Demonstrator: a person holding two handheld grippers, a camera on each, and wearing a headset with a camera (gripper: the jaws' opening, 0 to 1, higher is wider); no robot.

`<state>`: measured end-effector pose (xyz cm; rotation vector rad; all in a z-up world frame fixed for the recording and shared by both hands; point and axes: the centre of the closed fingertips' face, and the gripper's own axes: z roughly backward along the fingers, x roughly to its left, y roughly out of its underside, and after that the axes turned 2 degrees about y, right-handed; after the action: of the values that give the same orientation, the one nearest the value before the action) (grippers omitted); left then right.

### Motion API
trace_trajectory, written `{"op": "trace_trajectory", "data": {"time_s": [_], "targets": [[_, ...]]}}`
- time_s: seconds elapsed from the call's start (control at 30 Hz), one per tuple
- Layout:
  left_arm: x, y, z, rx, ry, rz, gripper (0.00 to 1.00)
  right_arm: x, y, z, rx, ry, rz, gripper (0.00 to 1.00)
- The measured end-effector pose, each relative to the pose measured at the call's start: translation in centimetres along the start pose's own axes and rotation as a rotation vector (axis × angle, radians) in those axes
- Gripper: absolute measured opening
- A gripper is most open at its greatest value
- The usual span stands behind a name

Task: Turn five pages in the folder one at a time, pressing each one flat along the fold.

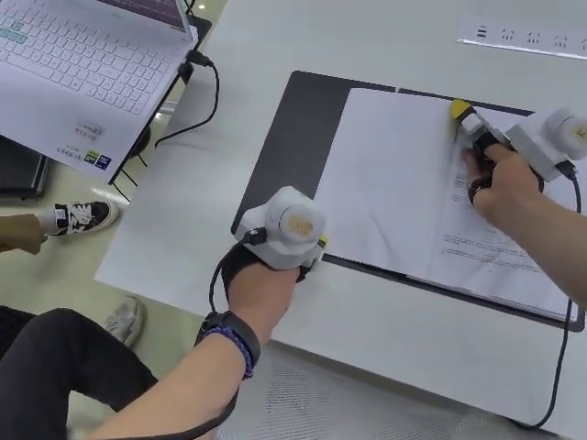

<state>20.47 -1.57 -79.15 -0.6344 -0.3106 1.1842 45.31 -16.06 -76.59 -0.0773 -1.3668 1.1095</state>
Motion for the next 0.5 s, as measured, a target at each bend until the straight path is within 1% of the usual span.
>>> {"op": "trace_trajectory", "data": {"time_s": [0.1, 0.2, 0.27, 0.33, 0.37, 0.5], "targets": [[0.0, 0.0, 0.0, -0.002, 0.0, 0.009, 0.0, 0.3, 0.6, 0.9, 0.006, -0.014, -0.006, 0.0], [0.0, 0.1, 0.0, -0.003, 0.0, 0.006, 0.0, 1.1, 1.5, 2.1, 0.025, -0.034, 0.024, 0.0], [0.0, 0.1, 0.0, -0.004, 0.001, 0.008, 0.0, 1.4, 2.0, 3.0, 0.022, -0.038, 0.025, 0.0], [0.0, 0.0, 0.0, -0.008, 0.001, 0.018, 0.0, 1.6, 2.3, 3.5, 0.021, -0.039, 0.02, 0.0], [0.0, 0.0, 0.0, -0.011, -0.001, 0.024, 0.0, 2.0, 2.6, 4.1, 0.021, -0.038, 0.023, 0.0], [0.0, 0.0, 0.0, -0.015, -0.004, 0.026, 0.0, 2.7, 3.5, 5.4, 0.026, -0.045, 0.03, 0.0]]}}
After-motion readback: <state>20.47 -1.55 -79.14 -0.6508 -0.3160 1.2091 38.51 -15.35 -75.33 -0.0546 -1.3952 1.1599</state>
